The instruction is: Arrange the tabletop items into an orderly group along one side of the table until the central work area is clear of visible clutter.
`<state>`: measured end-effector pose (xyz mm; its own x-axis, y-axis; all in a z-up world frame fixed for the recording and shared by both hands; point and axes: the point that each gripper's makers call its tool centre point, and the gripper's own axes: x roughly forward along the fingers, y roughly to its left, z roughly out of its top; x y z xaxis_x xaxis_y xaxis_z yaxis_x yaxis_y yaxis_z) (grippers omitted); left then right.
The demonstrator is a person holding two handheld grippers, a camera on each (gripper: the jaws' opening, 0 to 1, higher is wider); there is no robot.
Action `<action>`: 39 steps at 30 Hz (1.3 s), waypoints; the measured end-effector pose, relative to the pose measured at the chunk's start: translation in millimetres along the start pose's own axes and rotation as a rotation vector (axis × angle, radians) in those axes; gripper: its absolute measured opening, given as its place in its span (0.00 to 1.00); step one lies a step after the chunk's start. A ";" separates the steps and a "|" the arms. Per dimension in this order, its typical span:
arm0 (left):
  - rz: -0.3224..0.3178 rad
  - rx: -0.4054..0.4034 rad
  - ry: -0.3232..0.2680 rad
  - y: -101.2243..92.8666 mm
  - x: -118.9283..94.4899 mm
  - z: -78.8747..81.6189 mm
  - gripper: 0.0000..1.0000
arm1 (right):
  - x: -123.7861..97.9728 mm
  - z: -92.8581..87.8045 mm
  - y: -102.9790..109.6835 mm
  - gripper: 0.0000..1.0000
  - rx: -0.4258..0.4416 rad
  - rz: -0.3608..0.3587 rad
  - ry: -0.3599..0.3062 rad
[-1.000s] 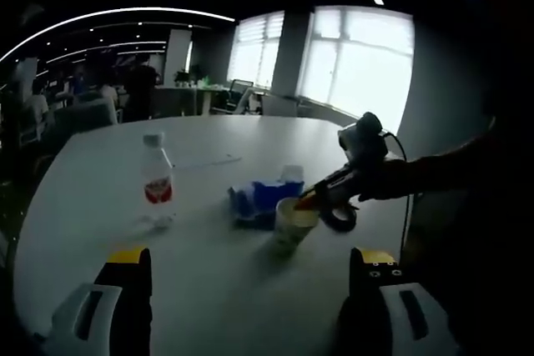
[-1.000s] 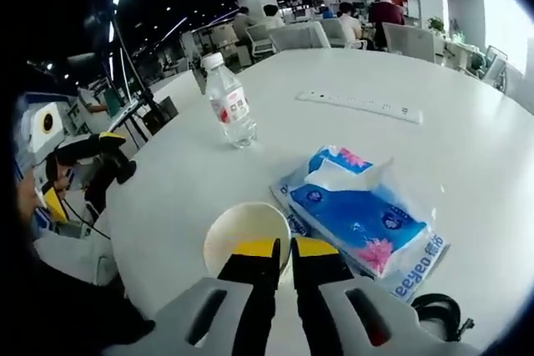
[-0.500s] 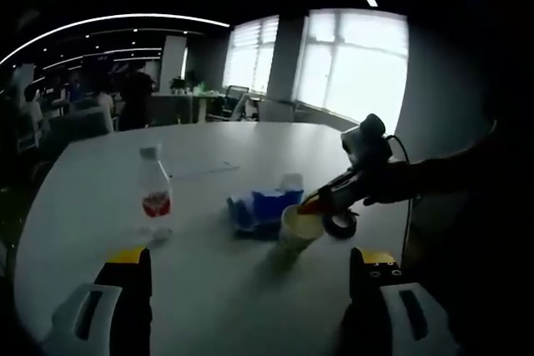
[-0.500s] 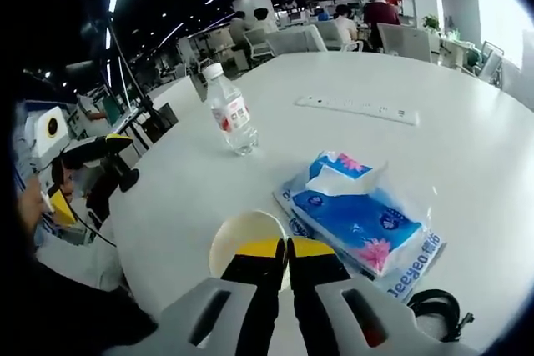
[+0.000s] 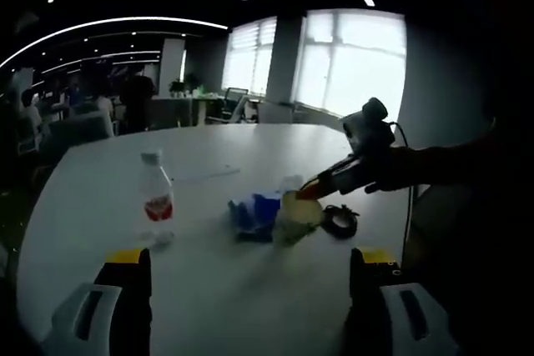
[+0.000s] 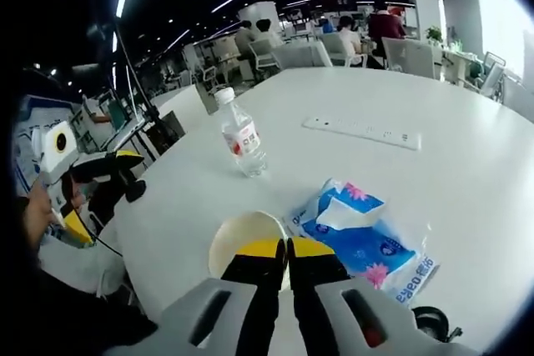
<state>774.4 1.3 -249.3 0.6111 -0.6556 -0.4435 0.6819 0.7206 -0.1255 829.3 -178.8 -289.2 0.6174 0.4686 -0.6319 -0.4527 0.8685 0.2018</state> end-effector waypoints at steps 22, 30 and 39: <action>-0.019 0.016 0.021 -8.0 -2.9 5.7 0.99 | 34.3 74.9 -5.4 0.00 -0.065 0.044 0.003; -0.026 0.017 0.024 -9.9 -0.1 8.6 1.00 | 53.5 73.8 -1.9 0.00 -0.094 0.061 0.053; -0.021 0.027 0.014 1.9 -2.0 6.9 0.99 | 79.5 72.9 0.6 0.00 -0.017 0.088 0.088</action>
<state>777.3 2.4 -242.5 0.5910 -0.6672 -0.4534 0.7054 0.7001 -0.1107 925.0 -129.2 -284.8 0.5162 0.5267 -0.6754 -0.5139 0.8213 0.2477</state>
